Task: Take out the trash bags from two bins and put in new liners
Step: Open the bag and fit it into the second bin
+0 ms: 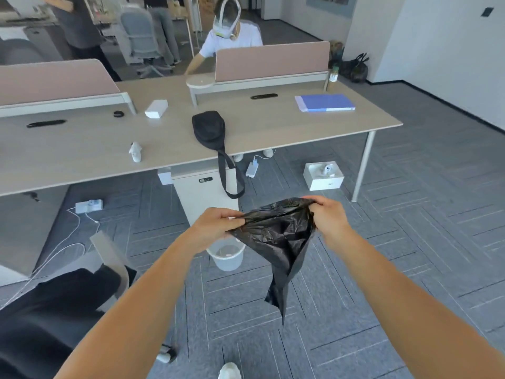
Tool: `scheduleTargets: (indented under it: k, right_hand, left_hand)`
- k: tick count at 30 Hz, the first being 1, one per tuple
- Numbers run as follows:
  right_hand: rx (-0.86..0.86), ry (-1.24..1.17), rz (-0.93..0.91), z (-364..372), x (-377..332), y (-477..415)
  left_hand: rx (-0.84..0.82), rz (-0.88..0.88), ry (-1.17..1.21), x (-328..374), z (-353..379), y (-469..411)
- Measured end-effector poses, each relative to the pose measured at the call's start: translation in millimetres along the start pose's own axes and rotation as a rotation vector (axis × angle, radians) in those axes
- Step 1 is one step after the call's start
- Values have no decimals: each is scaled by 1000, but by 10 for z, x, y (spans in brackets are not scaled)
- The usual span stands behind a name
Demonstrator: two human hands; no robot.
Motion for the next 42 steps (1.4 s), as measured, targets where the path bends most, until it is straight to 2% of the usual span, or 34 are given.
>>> scheduleTargets:
  k: [3,6,9,13,14,17,20,24,27,30,33,34,36,38,40,42]
  right_hand:
    - [82,-4,-7,79,-76,-18]
    - [83,5,-5,228,-188,14]
    - [12,294,-126,384,-272,78]
    - [-410,456,-425,960,-431,419]
    - [-446,491,-493,1097,-476,489]
    - [-325,549,-595,1322,-608,462]
    - [-241,443,-483,1390,-677,318]
    - [-96,-33,-124,1430,-739,215]
    - [-73,-129,-57,1524,-805,217]
    - [-39,-161,-44,1633,-930,198]
    - [-87,-382,124,1708,-1011,186]
    - [-153,-473,195,1725,-1006,191]
    - [-347,-628,293,1729,-986,218]
    - [-490,-672,305,1710,-967,236]
    - [-477,-634,297,1702,-919,163]
    - [-339,-581,320,1660,-871,34]
  left_hand:
    - [273,163,-292,68,-235,-109]
    - [400,254,-345,174,-353,-155]
    - [367,241,-184,189,-419,-215]
    - [287,308,-112,267,-418,-225]
    - [274,321,-137,293,-424,-223]
    - [307,351,-234,388,-580,-179]
    - [365,354,-321,405,-919,-128]
    - [400,290,-627,274,-1334,-155]
    - [403,228,-656,203,-1483,-153]
    - [439,220,-488,202,-1577,-208]
    - [514,156,-159,202,-1727,-207]
    - [477,110,-2,186,-1746,-196]
    - [253,58,407,153,-1672,-187]
    - [91,99,750,189,-1602,-172]
    - [87,122,956,232,-1533,-197]
    - [181,99,1017,272,-1449,-212]
Point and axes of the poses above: each hand's wrist, its own y-axis away from the middle knuckle, its own z-axis out of the palm, x = y × z, the point moved 5 cm from there along -y, towards the middle knuckle, and after that the axes turned 10 degrees about x, right-handed, at the moved point
